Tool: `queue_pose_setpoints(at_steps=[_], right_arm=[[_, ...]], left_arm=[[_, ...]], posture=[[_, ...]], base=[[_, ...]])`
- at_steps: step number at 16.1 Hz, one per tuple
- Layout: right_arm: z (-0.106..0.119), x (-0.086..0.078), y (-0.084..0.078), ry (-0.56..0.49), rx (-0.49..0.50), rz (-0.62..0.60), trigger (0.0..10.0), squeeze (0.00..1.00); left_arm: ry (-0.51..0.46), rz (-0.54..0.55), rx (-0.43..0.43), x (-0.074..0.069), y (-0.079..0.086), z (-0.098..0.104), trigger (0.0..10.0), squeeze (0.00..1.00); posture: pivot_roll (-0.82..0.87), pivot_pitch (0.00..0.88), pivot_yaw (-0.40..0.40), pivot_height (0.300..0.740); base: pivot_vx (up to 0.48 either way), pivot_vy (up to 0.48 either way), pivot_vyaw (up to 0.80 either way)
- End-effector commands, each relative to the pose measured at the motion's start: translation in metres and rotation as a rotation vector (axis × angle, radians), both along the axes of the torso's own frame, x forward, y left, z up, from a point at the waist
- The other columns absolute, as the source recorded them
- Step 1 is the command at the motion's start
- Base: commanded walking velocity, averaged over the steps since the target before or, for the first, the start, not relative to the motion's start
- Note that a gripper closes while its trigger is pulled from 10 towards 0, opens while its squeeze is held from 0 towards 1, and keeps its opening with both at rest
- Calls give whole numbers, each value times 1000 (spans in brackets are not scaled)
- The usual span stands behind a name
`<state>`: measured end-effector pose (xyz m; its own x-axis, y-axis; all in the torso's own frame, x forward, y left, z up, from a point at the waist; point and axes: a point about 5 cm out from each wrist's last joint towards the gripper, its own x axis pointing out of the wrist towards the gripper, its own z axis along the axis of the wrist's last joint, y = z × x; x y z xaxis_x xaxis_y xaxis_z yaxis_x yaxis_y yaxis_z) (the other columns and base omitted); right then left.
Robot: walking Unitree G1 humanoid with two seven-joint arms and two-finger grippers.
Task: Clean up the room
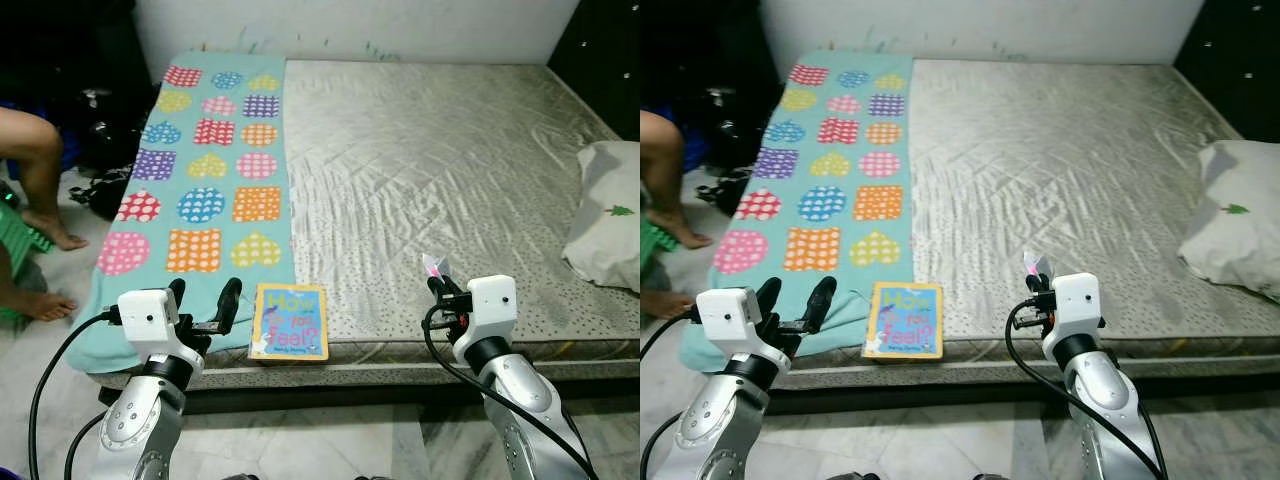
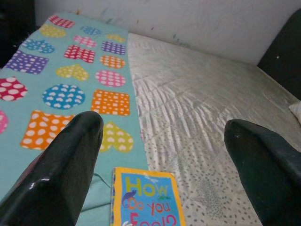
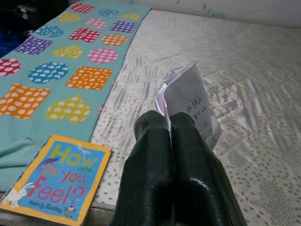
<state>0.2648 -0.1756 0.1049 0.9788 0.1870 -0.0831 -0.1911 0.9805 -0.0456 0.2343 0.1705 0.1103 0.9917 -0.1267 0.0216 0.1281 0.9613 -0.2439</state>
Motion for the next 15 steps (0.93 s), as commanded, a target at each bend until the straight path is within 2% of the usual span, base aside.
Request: queue_pose_setpoints(at_steps=[1, 7, 15], right_arm=[[-1, -1, -1, 3, -2, -5, 10000, 0], [-2, -2, -1, 5, 3, -12, 10000, 0], [-4, -2, -3, 8, -2, -19, 10000, 0]], left_arm=[[-6, -7, 4, -2, 1, 1, 10000, 0], [-2, -11, 14, -4, 3, 1, 10000, 0], [23, 15, 26, -3, 6, -2, 10000, 0]], posture=[[-78, 121, -26, 740], [-74, 131, -15, 740], [-70, 134, -15, 740]], base=[[292, 0, 0], [291, 0, 0], [0, 0, 0]])
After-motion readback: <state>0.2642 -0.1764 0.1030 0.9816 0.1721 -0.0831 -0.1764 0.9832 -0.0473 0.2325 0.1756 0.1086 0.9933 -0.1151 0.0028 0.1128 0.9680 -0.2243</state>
